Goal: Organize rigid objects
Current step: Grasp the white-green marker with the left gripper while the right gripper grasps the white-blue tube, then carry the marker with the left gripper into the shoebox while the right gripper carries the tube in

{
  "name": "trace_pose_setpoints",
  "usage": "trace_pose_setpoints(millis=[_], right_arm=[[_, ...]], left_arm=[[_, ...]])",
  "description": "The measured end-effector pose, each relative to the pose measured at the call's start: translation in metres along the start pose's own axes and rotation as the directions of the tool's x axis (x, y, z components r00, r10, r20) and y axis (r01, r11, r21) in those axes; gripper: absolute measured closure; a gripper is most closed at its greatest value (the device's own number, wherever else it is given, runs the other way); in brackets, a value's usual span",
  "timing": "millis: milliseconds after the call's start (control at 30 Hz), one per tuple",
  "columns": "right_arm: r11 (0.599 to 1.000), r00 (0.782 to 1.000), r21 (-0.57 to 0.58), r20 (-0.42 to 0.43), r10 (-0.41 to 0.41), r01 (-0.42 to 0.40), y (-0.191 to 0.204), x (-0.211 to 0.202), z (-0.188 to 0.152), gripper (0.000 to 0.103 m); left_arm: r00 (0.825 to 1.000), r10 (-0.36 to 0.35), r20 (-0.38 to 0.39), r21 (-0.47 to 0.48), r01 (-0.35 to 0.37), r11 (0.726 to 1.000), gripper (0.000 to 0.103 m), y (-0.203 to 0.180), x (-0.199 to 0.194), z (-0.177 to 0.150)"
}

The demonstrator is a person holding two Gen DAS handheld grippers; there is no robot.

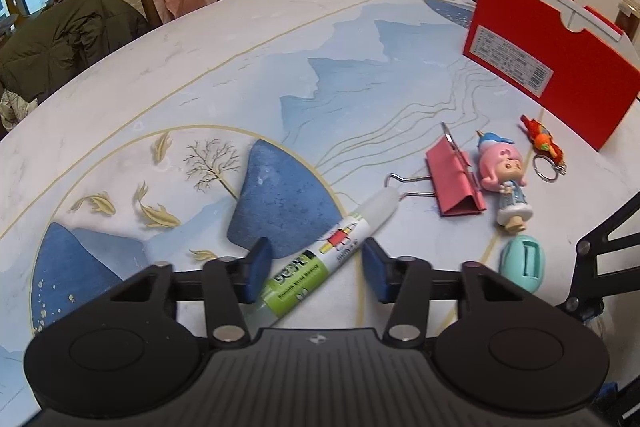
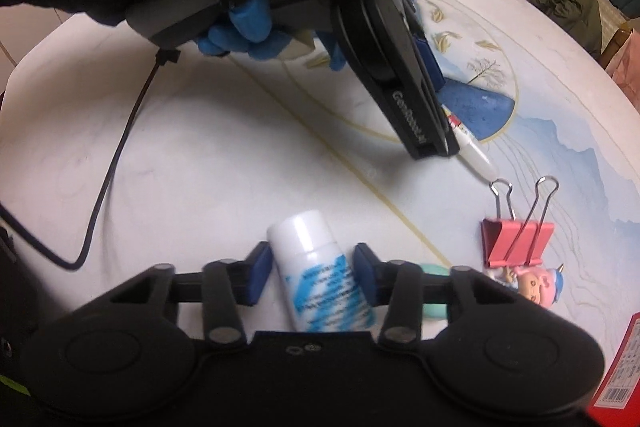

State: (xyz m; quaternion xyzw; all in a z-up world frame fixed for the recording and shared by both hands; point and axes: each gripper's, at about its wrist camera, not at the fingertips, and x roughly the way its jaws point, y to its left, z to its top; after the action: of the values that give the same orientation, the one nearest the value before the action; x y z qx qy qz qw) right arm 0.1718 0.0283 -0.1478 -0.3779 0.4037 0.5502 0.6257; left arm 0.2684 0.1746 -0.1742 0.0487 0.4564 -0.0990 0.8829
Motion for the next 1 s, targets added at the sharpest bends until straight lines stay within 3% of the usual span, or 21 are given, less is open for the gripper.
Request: trace_pose_setpoints(millis=[333, 567, 833, 1000], right_arm=[[0.999, 1.0, 0.036, 0.004, -0.012, 0.012, 0.005, -0.004, -0.012, 0.068], [0.981, 0.999, 0.189, 0.023, -0.047, 0.041, -0.004, -0.013, -0.028, 0.068], [0.893, 0.988, 0.439, 0.061, -0.142, 0.101, -0.031, -0.039, -0.055, 0.068], [0.83, 0.977, 0.543, 0.078, -0.2, 0.127, -0.044, -0.058, -0.074, 0.068]], left_arm=[[1.0, -0.012, -0.014, -0.006, 0.012, 1.0, 0.074, -0.023, -0.009, -0.009], [1.0, 0.002, -0.015, -0.075, -0.003, 0.997, 0.085, -0.044, -0.017, -0.02], [0.998, 0.058, -0.013, -0.226, -0.06, 0.972, 0.086, -0.053, -0.027, -0.03], [0.997, 0.068, 0.018, -0.32, -0.059, 0.946, 0.086, -0.053, -0.044, -0.03]])
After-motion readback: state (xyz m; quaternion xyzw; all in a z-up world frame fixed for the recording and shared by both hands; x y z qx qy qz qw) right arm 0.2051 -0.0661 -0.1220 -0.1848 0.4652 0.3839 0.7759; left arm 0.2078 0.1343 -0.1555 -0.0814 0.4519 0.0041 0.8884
